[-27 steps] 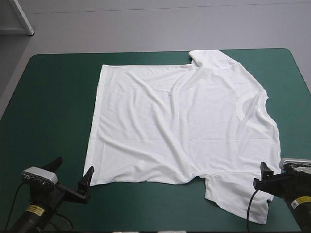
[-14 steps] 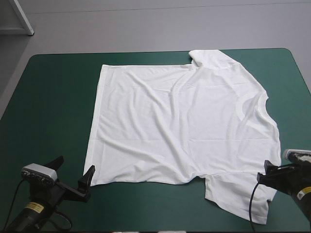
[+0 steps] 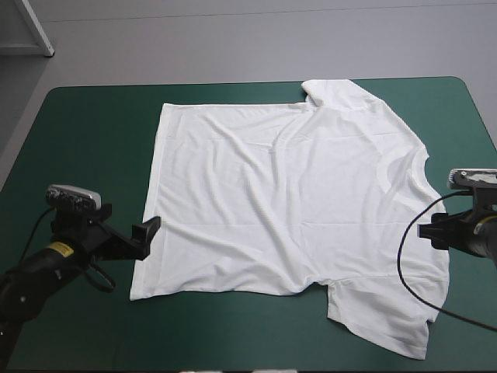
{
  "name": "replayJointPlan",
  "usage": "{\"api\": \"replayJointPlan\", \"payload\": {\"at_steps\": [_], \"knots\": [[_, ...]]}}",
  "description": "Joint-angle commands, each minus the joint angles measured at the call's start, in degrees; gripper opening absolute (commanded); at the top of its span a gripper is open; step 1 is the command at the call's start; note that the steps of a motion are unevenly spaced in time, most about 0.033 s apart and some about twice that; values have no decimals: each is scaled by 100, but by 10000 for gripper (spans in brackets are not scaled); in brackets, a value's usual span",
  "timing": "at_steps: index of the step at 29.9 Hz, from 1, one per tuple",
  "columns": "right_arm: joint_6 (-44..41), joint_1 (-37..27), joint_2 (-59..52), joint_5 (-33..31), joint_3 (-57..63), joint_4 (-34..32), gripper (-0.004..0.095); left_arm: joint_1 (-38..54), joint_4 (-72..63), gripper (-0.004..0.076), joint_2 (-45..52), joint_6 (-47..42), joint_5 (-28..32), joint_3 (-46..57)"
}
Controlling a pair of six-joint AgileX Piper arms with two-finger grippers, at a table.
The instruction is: Fold the cloth
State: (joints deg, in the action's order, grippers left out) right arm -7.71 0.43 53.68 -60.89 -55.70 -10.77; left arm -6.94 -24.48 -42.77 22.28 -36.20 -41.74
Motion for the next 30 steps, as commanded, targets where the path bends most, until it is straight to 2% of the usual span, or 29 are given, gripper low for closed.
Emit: {"api": "replayJointPlan", "payload": {"at_steps": [1,2,8,13,17,21,30], "knots": [[156,-331,519,286,-197,-80,715,-27,88,700,-369,195,288,-853],[259,-482,667,296,-197,8,715,-27,170,700,-428,195,314,-992],[1123,-1223,1565,742,-197,1527,715,-27,405,700,-490,187,366,-1644],[1164,-1464,2317,770,-197,1587,715,-27,396,700,-490,187,338,-1722],[1515,-1612,2836,818,-197,2167,715,-27,396,700,-490,187,192,-1722],[1542,-1612,3178,852,-197,2233,708,-27,396,700,-490,187,193,-1722],[1529,-1612,3249,1381,314,2122,483,-27,638,700,-490,187,440,-1722]]}}
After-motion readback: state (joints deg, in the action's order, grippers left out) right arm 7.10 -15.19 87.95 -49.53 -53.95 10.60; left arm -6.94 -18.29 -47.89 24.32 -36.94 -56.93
